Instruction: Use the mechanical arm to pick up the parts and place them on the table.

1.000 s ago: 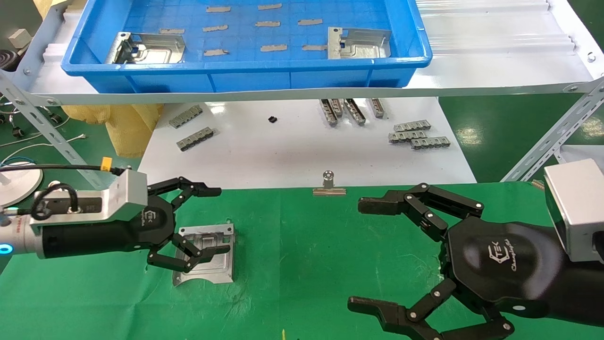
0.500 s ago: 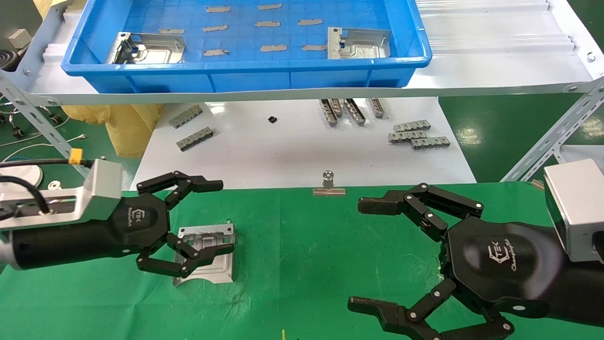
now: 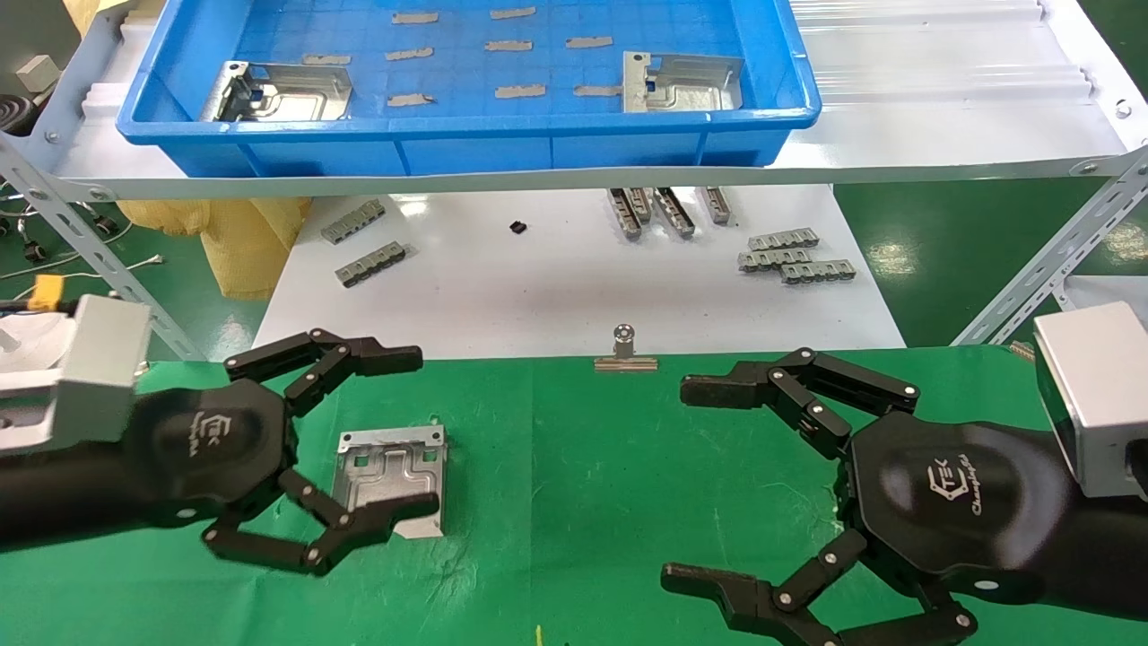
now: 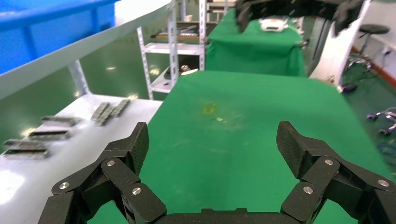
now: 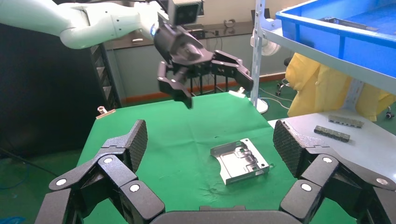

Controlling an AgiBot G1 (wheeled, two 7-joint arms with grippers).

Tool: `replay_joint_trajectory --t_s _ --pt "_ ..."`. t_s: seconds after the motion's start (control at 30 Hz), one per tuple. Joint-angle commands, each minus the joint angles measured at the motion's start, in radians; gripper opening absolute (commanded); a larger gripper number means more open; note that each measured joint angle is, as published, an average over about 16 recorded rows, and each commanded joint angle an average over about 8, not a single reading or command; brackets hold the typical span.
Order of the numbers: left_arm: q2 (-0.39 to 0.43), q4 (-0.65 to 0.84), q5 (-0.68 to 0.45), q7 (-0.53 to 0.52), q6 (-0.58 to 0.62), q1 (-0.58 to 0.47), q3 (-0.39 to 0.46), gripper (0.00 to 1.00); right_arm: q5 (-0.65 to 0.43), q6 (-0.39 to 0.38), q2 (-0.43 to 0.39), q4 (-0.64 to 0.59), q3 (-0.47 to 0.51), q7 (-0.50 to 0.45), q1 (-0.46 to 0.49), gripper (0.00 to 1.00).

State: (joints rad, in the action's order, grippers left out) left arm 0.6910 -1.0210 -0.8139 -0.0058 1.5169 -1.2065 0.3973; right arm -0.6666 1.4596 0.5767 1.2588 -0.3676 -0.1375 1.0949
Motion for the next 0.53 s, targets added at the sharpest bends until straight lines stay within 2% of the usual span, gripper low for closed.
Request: replay_joint_trajectory --t_s 0.03,0.37,0.53 --pt "-0.013 -0.043 0.014 -0.029 -0.003 0.021 -0.019 1.0 0.0 0.0 0.0 0.0 0.0 0.0 0.0 1.0" --pt "-0.074 -0.244 0.077 -0.167 -0.019 0.122 -0.109 1.0 0.0 0.0 0.0 0.0 0.0 0.0 0.0 1.0" --pt "-0.087 -0.29 0.092 -0.194 -0.021 0.145 -0.129 1.0 0.0 0.0 0.0 0.0 0.0 0.0 0.0 1.0"
